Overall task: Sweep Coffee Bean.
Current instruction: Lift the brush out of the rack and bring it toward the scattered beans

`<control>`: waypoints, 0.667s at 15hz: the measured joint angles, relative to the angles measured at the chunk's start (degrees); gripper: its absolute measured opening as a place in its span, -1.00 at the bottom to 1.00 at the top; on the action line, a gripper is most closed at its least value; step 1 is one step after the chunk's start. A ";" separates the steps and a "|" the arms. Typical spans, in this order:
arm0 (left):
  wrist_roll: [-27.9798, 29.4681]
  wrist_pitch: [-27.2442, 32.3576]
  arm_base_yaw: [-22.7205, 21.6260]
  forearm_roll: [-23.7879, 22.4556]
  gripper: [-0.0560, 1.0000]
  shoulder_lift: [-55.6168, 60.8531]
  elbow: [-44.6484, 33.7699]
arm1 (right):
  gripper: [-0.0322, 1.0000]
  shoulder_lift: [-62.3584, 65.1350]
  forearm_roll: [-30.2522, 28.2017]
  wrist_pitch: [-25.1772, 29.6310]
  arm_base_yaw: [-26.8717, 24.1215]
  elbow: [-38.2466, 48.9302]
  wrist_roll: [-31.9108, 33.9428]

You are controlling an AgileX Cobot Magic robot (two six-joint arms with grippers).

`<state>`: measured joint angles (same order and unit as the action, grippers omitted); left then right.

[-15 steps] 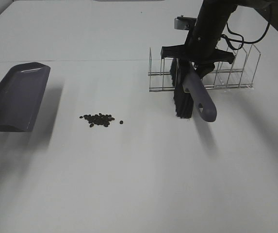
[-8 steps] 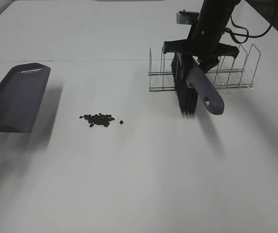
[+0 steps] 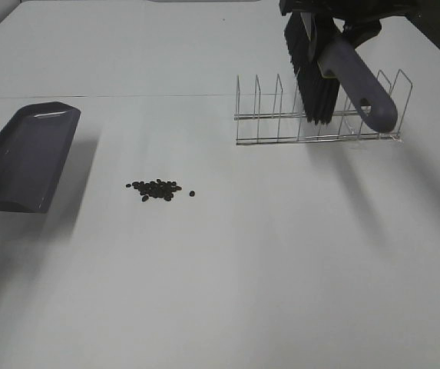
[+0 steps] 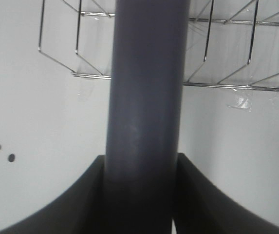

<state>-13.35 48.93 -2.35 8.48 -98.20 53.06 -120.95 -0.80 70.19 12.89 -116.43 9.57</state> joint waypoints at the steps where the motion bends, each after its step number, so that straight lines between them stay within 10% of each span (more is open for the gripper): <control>1: 0.00 0.00 0.00 -0.40 -0.27 0.00 0.00 | -0.23 0.97 0.80 -0.06 0.00 0.23 0.00; 10: 4.13 -0.34 0.17 -7.16 -0.27 0.00 0.00 | -0.23 17.65 -6.76 0.74 5.39 28.19 -1.20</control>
<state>-9.22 48.59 -2.18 1.32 -98.20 53.06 -103.30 -7.56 70.93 18.28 -88.24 8.37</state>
